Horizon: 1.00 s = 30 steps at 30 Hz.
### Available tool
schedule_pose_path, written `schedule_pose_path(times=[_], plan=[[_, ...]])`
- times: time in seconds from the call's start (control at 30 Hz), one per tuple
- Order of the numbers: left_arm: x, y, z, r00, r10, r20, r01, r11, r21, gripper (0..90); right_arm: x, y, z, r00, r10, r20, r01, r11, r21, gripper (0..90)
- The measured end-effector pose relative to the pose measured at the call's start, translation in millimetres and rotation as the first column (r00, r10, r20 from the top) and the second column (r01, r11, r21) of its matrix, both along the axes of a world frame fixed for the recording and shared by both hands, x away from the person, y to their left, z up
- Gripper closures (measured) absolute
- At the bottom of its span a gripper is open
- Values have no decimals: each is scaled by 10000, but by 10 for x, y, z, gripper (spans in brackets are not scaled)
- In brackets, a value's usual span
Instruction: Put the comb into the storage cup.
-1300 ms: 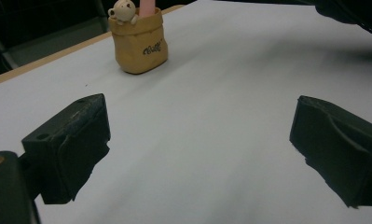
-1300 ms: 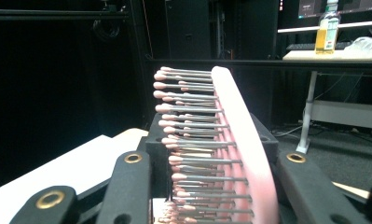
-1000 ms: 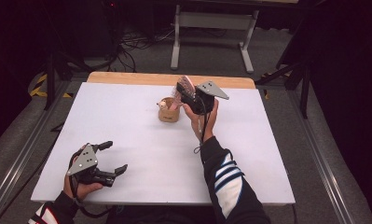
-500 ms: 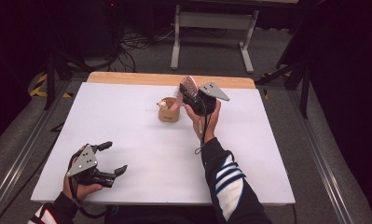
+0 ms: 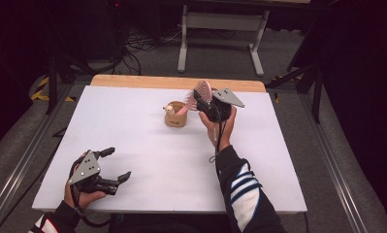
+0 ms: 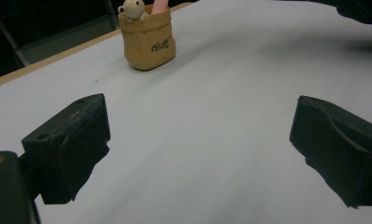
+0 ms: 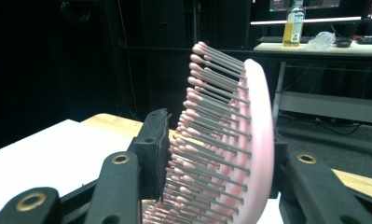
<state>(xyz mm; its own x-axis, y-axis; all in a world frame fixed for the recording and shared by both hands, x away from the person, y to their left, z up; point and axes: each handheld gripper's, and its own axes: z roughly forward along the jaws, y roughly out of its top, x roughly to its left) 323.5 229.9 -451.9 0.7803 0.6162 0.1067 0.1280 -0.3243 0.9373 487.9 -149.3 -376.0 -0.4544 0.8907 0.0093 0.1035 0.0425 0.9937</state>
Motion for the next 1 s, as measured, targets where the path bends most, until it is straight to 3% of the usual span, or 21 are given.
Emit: schedule_pose_path(times=[1.0], plan=[[7, -11, -16, 10000, -1, -77, 2, 10000, 67, 59, -16, -114, -95, 9994, 29, -337, -31, 10000, -36, 540]])
